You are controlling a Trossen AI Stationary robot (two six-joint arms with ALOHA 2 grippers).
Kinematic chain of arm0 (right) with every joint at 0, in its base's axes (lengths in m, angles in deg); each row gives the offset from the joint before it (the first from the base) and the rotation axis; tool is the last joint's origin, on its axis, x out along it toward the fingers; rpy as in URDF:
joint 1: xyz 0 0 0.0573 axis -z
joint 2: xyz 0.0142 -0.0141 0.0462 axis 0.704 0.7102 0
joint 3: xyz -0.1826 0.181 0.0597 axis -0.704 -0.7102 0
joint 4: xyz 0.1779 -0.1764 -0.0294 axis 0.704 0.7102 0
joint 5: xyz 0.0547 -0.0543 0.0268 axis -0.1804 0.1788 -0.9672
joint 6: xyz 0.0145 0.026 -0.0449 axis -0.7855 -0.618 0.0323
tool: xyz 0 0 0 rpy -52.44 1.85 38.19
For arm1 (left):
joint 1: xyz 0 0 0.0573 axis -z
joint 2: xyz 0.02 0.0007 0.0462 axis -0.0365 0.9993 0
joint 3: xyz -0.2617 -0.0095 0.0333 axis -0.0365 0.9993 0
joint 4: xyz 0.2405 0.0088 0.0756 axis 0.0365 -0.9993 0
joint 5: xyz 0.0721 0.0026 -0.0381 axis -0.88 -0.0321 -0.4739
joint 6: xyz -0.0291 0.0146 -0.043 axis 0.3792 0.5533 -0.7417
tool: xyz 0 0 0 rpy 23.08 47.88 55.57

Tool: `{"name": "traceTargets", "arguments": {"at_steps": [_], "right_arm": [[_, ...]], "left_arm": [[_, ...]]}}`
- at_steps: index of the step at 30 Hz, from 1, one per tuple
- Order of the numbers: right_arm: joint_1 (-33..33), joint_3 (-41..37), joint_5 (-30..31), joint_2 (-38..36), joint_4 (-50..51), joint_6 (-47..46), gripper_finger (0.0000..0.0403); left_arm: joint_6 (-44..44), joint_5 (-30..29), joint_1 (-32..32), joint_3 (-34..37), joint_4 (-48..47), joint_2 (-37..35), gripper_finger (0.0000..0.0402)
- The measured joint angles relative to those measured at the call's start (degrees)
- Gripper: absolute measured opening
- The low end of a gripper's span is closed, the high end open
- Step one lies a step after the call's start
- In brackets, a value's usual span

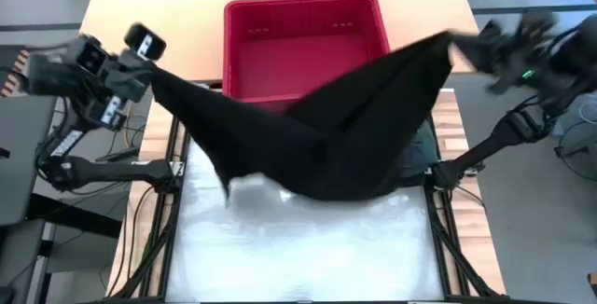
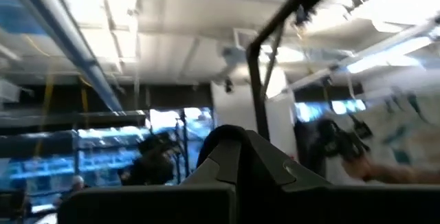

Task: Fold Laundry from Bin
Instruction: Fold the black shirt

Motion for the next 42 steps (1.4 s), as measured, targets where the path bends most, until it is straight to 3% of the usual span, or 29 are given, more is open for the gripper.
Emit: {"name": "traceTargets", "arguments": {"at_steps": [5,8,12,15,17,20,28,33,38,42], "right_arm": [[0.5,6.6,-11.2,2.1,0.1,1.0,0.0013],[-1.3,6.6,-20.2,3.2,4.0,-4.6,0.0013],[-6.4,3.3,-22.3,5.5,20.0,-20.9,0.0013],[-11.5,-2.6,-22.5,7.9,26.0,-32.0,0.0013],[-14.5,-7.4,-23.4,9.4,25.1,-37.3,0.0013],[-19.1,-14.8,-24.5,11.6,21.9,-46.6,0.0013],[-34.2,-29.1,-24.1,15.6,18.7,-79.6,0.0013],[-36.4,-33.2,-24.5,17.7,19.0,-90.3,0.0013],[-32.0,-34.1,-26.3,17.5,28.6,-95.0,0.0013],[-25.9,-34.8,-38.4,17.6,35.8,-94.1,0.0013]], "left_arm": [[-1.6,10.7,-2.4,-19.1,-11.1,10.3,0.0000],[-3.3,18.2,-2.3,-26.6,-20.0,14.3,0.0000],[1.9,24.0,0.7,-28.0,-41.4,13.9,0.0000],[14.6,18.9,6.2,-24.7,-65.7,11.2,0.0000],[19.1,12.6,10.4,-20.9,-79.3,8.8,0.0000],[16.2,4.5,16.9,-11.8,-86.1,3.3,0.0000],[-11.2,-6.6,33.0,26.0,-70.6,-19.4,0.0000],[-26.8,-7.0,40.6,48.1,-57.3,-32.3,0.0000],[-36.5,-1.0,45.6,61.2,-58.5,-40.9,0.0000],[-39.5,1.1,48.1,65.3,-64.7,-45.3,0.0000]]}}
